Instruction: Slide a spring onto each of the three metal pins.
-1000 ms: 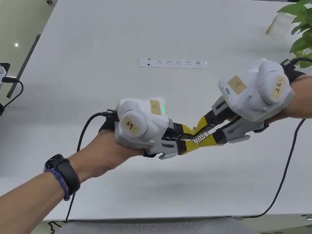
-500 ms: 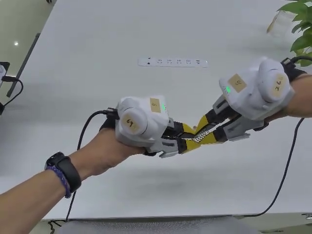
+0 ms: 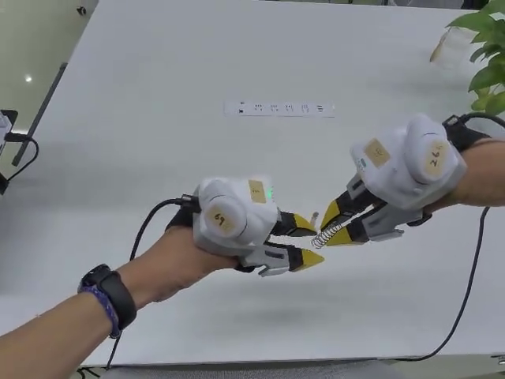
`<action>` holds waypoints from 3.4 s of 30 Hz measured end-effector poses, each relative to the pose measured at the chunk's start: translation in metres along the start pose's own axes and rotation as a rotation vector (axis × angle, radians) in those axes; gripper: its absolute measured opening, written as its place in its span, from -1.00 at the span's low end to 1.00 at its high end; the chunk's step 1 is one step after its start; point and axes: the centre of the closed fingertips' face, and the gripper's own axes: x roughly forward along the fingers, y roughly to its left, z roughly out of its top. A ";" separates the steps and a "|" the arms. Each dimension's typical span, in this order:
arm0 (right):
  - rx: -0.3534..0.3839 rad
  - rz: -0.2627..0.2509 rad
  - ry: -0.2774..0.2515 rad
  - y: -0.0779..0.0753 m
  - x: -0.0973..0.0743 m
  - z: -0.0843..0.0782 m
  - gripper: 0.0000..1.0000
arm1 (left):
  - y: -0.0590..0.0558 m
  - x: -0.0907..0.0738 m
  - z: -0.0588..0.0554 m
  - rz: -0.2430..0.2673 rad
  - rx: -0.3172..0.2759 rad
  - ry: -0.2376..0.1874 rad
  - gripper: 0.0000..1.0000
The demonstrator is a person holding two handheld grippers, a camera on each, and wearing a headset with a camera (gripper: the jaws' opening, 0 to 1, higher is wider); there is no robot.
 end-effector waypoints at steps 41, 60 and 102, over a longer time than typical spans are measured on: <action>0.191 -0.117 0.101 -0.056 0.010 -0.071 -0.83 | 0.040 -0.103 -0.081 0.308 -0.228 0.073 -0.12; 0.239 -0.152 0.153 -0.089 0.030 -0.093 -0.83 | 0.039 -0.148 -0.104 0.434 -0.328 0.067 0.06; 0.179 -0.086 0.242 -0.109 0.078 -0.105 -0.83 | 0.034 -0.196 -0.125 0.548 -0.400 0.070 0.11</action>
